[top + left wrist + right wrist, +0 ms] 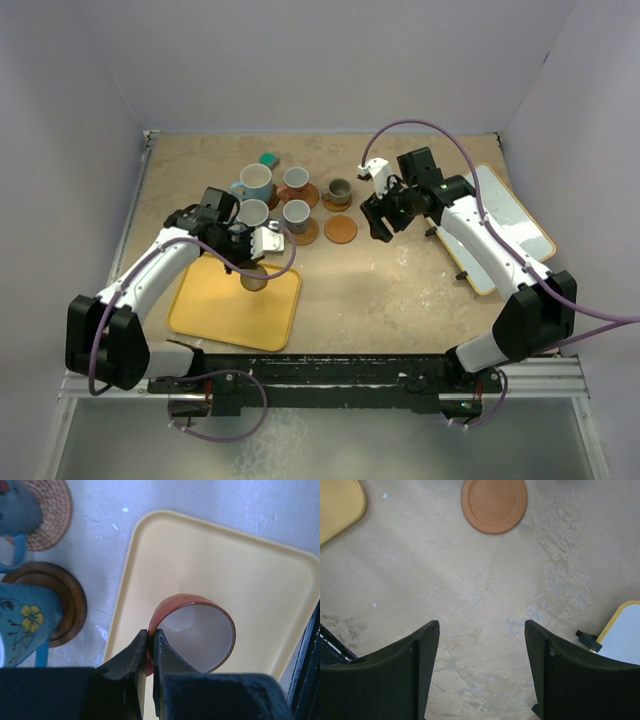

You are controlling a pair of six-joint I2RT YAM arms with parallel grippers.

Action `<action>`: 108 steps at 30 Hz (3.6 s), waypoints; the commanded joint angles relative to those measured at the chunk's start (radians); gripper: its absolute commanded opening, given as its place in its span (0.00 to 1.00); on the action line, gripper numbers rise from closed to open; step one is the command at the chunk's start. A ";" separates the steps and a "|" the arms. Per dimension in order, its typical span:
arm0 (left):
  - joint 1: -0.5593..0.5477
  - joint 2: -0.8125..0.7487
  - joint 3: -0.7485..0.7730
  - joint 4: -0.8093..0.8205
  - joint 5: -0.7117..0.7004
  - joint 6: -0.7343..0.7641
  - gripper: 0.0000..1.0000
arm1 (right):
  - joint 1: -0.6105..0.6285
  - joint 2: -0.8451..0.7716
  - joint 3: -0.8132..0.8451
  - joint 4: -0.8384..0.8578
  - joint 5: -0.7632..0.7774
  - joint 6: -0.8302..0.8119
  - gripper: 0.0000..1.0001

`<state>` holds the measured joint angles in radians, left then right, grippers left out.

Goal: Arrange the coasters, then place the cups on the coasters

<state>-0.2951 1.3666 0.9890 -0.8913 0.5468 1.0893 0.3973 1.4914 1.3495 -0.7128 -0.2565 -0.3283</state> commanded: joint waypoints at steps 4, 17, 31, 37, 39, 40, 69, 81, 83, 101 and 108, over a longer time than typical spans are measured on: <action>-0.029 -0.123 0.056 0.164 0.124 -0.318 0.03 | 0.000 -0.092 -0.031 0.080 -0.080 0.049 0.71; -0.151 0.075 0.300 0.310 -0.010 -0.674 0.03 | -0.009 -0.148 -0.056 0.111 -0.028 0.078 0.72; -0.256 0.280 0.518 0.419 -0.194 -0.863 0.03 | -0.181 -0.209 -0.072 0.172 0.066 0.178 0.72; -0.289 0.355 0.586 0.435 -0.268 -0.882 0.03 | -0.235 -0.277 -0.104 0.222 0.138 0.214 0.74; -0.300 0.373 0.593 0.445 -0.295 -0.888 0.03 | -0.254 -0.305 -0.120 0.246 0.145 0.226 0.74; -0.303 0.381 0.597 0.453 -0.304 -0.894 0.03 | -0.264 -0.315 -0.125 0.255 0.149 0.230 0.75; -0.363 0.607 0.737 0.498 -0.423 -1.040 0.03 | -0.296 -0.369 -0.165 0.324 0.267 0.244 1.00; -0.363 0.701 0.805 0.423 -0.464 -1.106 0.03 | -0.296 -0.374 -0.170 0.328 0.253 0.236 1.00; -0.363 0.707 0.812 0.414 -0.472 -1.118 0.03 | -0.296 -0.376 -0.170 0.328 0.252 0.236 1.00; -0.358 0.769 0.817 0.390 -0.454 -1.184 0.03 | -0.296 -0.371 -0.170 0.324 0.234 0.231 1.00; -0.343 0.772 0.809 0.387 -0.442 -1.194 0.03 | -0.296 -0.369 -0.170 0.323 0.234 0.229 1.00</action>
<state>-0.6502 2.1460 1.7561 -0.5259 0.0837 -0.0731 0.1043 1.1427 1.1755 -0.4202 -0.0170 -0.0959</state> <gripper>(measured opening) 0.037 0.998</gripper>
